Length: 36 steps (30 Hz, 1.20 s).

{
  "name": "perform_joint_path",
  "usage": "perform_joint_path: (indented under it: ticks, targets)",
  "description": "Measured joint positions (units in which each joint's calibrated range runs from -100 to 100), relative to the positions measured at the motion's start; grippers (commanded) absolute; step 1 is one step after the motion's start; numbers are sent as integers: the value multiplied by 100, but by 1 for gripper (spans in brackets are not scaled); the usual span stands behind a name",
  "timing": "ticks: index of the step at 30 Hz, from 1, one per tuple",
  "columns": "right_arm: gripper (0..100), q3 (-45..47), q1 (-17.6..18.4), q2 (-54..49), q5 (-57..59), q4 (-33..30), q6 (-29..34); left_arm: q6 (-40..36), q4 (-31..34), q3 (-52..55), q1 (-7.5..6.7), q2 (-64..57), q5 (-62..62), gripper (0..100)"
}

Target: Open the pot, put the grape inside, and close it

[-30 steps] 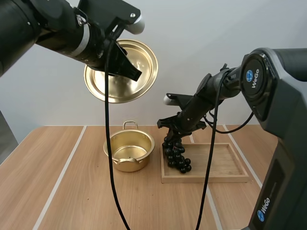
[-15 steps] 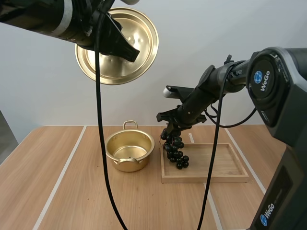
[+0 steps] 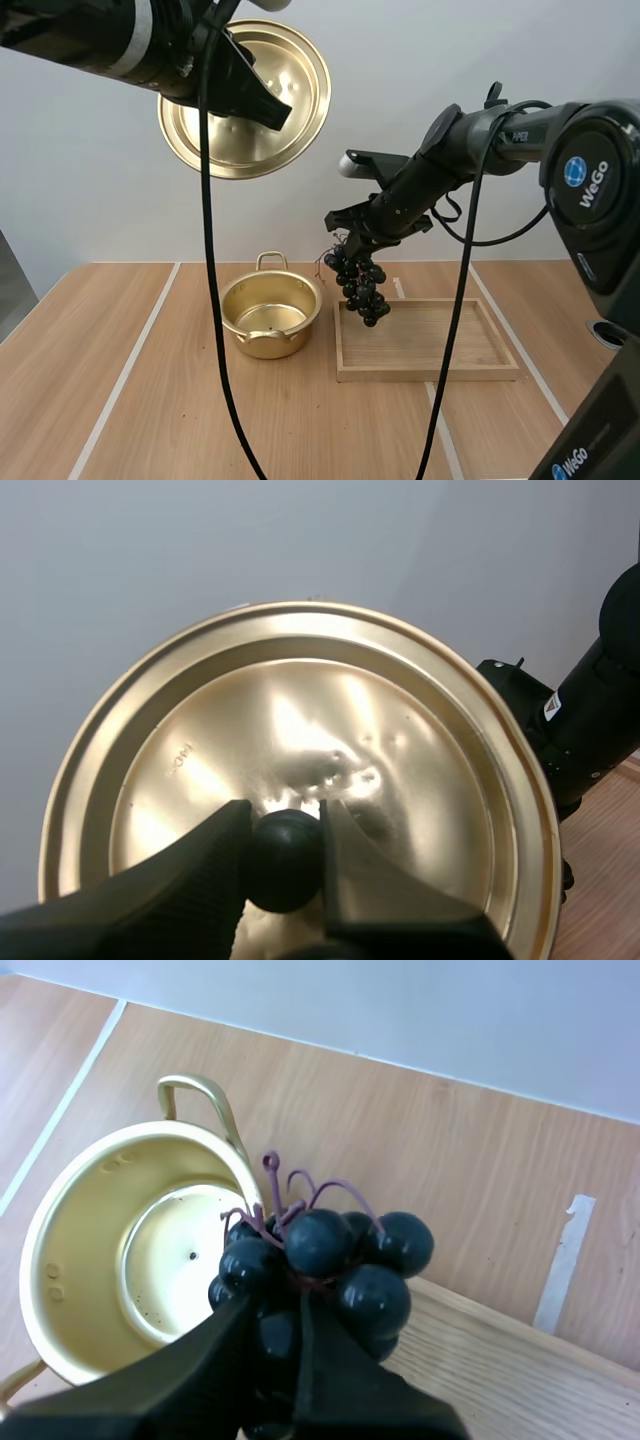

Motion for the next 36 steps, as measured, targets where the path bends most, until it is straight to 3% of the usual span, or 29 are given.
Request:
perform_joint_path:
  ticks: [10, 19, 31, 36]
  targets:
    - [0, -51, 0, -377, 72, 0, -10, -260, -63, -255, 0, -126, -240, 0]
    - [0, -836, 46, -388, 534, 169, -19, -399, -244, -989, 0, -403, -117, 0]
    - [0, -1016, 782, -225, 390, 208, -19, -418, -374, -1019, 0, -407, 202, 0]
    - [0, -1031, 1184, 318, -6, 219, -19, -449, -374, -1090, 0, -416, 222, 0]
